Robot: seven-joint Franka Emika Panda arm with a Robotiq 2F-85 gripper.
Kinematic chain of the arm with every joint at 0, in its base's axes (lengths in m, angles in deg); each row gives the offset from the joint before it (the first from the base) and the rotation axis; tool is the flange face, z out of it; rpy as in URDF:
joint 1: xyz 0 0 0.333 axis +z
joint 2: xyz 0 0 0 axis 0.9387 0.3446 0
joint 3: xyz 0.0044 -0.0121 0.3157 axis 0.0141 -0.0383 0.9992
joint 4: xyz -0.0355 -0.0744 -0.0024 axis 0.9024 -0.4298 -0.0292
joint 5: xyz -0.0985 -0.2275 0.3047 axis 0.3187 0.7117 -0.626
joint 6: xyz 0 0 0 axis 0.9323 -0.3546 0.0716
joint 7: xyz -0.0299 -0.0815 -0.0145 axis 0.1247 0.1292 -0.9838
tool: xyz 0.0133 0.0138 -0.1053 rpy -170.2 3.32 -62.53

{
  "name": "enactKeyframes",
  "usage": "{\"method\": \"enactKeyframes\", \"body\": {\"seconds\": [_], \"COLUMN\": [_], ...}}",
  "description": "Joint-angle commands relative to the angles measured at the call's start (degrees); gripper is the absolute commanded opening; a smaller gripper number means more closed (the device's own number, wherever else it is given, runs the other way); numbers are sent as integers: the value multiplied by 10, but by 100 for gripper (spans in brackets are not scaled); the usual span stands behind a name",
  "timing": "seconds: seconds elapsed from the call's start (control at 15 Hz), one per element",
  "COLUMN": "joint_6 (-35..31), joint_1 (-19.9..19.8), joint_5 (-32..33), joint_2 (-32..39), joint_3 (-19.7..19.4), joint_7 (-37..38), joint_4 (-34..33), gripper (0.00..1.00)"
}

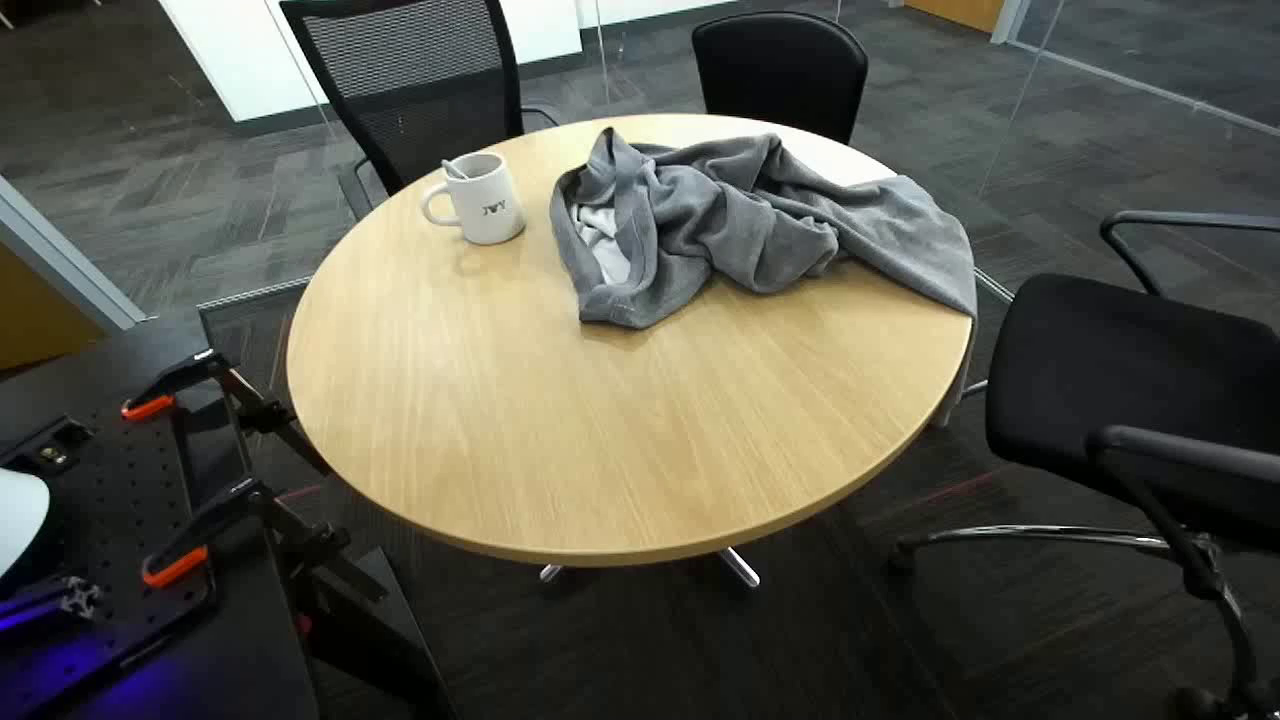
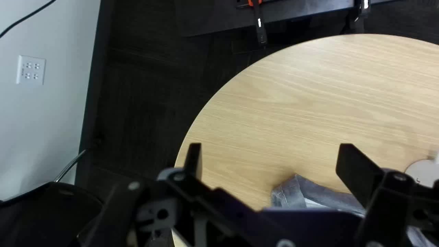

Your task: Pick up the marker from the cup and place it on the table

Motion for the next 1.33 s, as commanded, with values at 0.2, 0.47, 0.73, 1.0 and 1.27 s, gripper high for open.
{"method": "enactKeyframes", "body": {"seconds": [0.2, 0.47, 0.73, 1.0, 1.27], "joint_6": [2, -3, -18, -54, -117], "joint_1": [10, 14, 30, 48, 60], "joint_5": [2, -4, -37, -89, -161], "joint_2": [1, 1, 18, 47, 81], "joint_3": [-8, -7, 4, 16, 21], "joint_7": [2, 5, 31, 78, 113], "joint_4": [-2, -2, -9, -12, -13], "gripper": [100, 100, 100, 100, 100]}}
